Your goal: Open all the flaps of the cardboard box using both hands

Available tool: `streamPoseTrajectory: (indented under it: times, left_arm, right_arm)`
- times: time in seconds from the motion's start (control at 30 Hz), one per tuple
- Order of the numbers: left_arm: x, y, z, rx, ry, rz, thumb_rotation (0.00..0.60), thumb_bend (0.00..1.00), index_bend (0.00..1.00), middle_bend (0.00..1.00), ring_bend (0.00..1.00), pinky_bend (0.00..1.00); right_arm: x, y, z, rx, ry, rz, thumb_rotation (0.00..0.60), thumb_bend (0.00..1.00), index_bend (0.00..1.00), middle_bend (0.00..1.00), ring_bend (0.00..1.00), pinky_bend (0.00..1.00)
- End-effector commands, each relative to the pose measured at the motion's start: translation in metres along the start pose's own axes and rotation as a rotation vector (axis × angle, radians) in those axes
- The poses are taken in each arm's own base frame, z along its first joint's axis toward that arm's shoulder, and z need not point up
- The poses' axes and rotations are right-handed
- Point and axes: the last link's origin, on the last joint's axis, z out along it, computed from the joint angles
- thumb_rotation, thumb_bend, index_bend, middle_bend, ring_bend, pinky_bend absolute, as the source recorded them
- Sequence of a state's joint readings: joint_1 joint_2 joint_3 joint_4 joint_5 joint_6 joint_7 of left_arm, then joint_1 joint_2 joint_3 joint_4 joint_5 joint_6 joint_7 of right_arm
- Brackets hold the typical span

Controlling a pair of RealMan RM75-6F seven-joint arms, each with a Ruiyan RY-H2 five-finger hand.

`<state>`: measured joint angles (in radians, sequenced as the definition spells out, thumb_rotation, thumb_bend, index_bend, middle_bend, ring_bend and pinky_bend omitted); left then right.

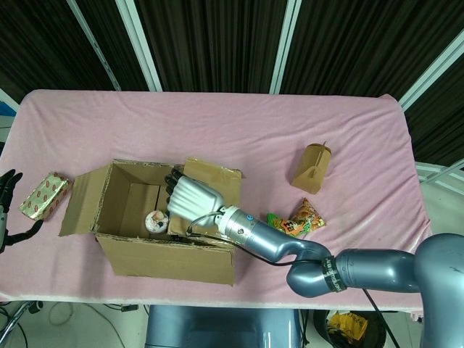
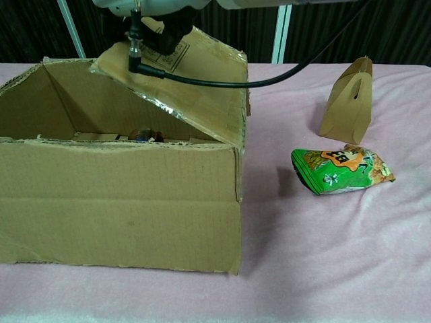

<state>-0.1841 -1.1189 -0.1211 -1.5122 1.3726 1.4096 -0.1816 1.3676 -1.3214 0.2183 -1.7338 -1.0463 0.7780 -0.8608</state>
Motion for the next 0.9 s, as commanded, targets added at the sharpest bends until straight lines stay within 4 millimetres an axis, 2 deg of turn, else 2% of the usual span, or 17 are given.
streamPoseTrajectory:
  times: [0.03, 0.4, 0.53, 0.9]
  left_arm:
    - [0.0, 0.0, 0.0, 0.0, 0.003, 0.004, 0.6, 0.21, 0.0, 0.0, 0.0, 0.0]
    - [0.002, -0.001, 0.0, 0.0, 0.011, 0.017, 0.6, 0.21, 0.0, 0.0, 0.0, 0.0]
    - [0.002, -0.002, -0.001, 0.002, 0.011, 0.018, 0.6, 0.21, 0.0, 0.0, 0.0, 0.0]
    - [0.002, -0.002, -0.001, 0.005, 0.014, 0.021, 0.6, 0.21, 0.0, 0.0, 0.0, 0.0]
  right_arm:
    - [0.007, 0.007, -0.009, -0.021, 0.0, -0.025, 0.6, 0.95, 0.52, 0.38, 0.22, 0.25]
    - [0.019, 0.027, -0.03, -0.072, -0.035, -0.116, 0.6, 0.74, 0.44, 0.28, 0.18, 0.23]
    - [0.019, 0.033, -0.036, -0.095, -0.06, -0.14, 0.6, 0.61, 0.39, 0.24, 0.16, 0.23]
    - [0.03, 0.041, -0.058, -0.127, -0.072, -0.176, 0.6, 0.47, 0.34, 0.21, 0.15, 0.22]
